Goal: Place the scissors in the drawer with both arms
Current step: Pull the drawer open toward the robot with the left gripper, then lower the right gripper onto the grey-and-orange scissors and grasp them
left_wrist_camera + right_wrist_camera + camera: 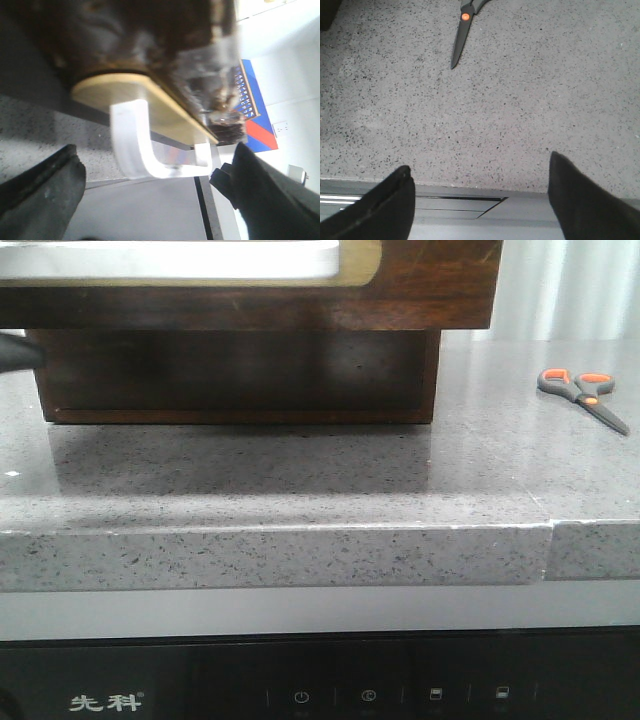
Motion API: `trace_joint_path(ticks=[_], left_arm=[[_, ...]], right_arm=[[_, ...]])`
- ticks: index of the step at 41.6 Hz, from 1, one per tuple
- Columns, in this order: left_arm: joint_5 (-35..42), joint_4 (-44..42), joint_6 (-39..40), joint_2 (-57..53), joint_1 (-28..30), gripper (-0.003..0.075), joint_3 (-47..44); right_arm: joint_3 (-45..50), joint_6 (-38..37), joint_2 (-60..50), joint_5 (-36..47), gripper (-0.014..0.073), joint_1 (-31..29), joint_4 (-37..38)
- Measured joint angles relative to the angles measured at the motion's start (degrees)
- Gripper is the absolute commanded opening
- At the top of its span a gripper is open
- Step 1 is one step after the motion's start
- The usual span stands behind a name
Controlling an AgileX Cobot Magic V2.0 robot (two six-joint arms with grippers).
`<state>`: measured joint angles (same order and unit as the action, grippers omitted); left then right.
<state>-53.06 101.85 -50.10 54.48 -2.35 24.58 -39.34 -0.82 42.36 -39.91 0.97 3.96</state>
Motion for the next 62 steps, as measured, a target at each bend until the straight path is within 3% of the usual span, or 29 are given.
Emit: trace_joint_path(ticks=[6, 14, 24, 34, 43, 53, 62], left_arm=[[0.11, -0.77, 0.61, -4.99, 0.0, 0.0586, 0.0], [1.89, -8.5, 9.15, -14.96, 0.0, 0.0585, -0.23], [1.79, -33.53, 25.25, -25.35, 0.0, 0.0585, 2.63], [-6.24, -59.08, 32.78, -25.7, -0.83, 0.0584, 19.67], [-8.74, -76.34, 37.09, -19.86, -12.03, 0.0583, 30.74], [-11.57, -106.15, 49.2, -13.7, -24.24, 0.0564, 36.29], [-11.45, -111.78, 53.08, -13.49, -31.94, 0.0564, 37.21]], right_arm=[[0.0, 0.0, 0.0, 0.0, 0.0573, 0.0, 0.0], [0.0, 0.0, 0.0, -0.08, 0.0573, 0.0, 0.0], [0.0, 0.0, 0.0, -0.08, 0.0573, 0.0, 0.0], [0.0, 0.0, 0.0, -0.08, 0.0573, 0.0, 0.0], [0.0, 0.0, 0.0, -0.08, 0.0573, 0.0, 0.0], [-0.3, 0.23, 1.39, -0.82, 0.0573, 0.0, -0.14], [-8.11, 1.48, 10.56, -7.67, 0.0573, 0.0, -1.78]])
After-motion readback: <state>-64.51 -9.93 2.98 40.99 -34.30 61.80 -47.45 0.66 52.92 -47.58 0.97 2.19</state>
